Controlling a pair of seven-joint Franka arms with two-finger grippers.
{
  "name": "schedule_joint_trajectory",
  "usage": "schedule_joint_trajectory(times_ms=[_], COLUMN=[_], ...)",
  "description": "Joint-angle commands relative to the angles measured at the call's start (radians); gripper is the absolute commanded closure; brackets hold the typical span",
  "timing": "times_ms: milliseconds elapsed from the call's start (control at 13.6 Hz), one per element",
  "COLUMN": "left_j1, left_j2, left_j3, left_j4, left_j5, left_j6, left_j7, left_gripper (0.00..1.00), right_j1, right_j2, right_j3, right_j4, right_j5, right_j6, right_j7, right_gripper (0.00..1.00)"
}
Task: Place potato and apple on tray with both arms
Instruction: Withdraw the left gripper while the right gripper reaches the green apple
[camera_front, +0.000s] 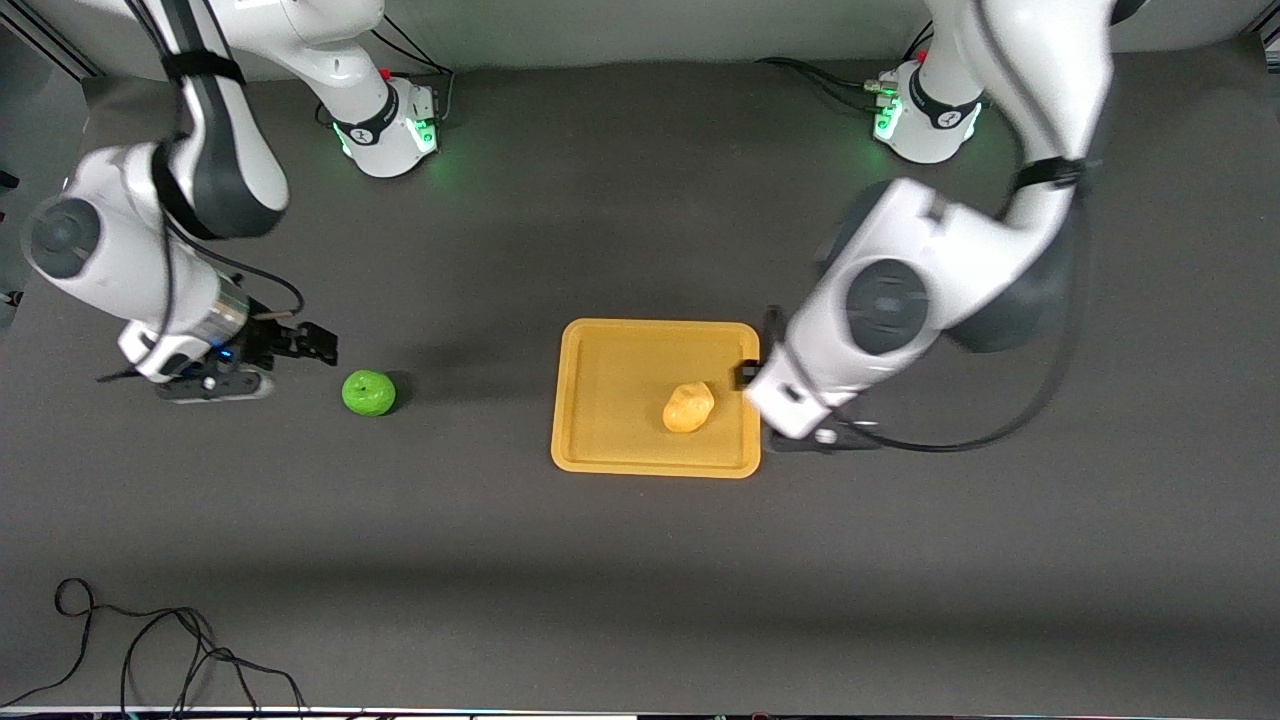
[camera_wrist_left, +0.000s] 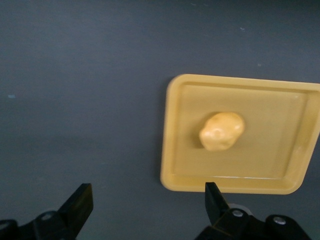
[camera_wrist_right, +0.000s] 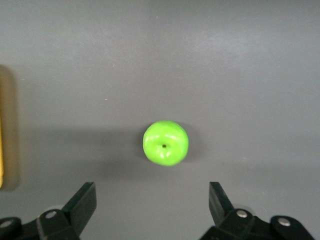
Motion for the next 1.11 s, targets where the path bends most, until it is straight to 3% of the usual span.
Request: schedule_joint_trajectory(times_ms=[0,147,590,737,1032], left_j1=[0.107,0.195,0.357,0.364,0.266], left_j2=[-0.089,-0.161,-0.358,-0.401,-0.484], left_j3=[-0.004,-0.002,0.001,0.027,0.148], left_j4=[-0.056,-0.108,-0.262,-0.28,-0.348], left_j5=[-0.021,-0.013,-0.001,-0.001,0.002], left_j6=[-0.087,-0.114,-0.13,-0.139,-0.133], left_j7=[0.121,0.222,0.432,0.472,0.509], left_gripper=[0.0,0.0,0.0,0.0,0.0], right_j1=[0.003,0.041,0.049,0.04,0.005], right_j2=[0.132,0.202,0.231,0.236,0.265], right_j3=[-0.001,0.013,0.013,0.007,0.004], right_j4=[0.015,0.011,-0.047,-0.049,-0.075], right_j5=[0.011,0.012,0.005,-0.021,-0.022], right_j6=[0.113,0.193,0.25,0.273,0.339], right_j7=[-0.015,-0.015,-0.024,-0.061,-0.084], right_gripper=[0.0,0.0,0.0,0.0,0.0])
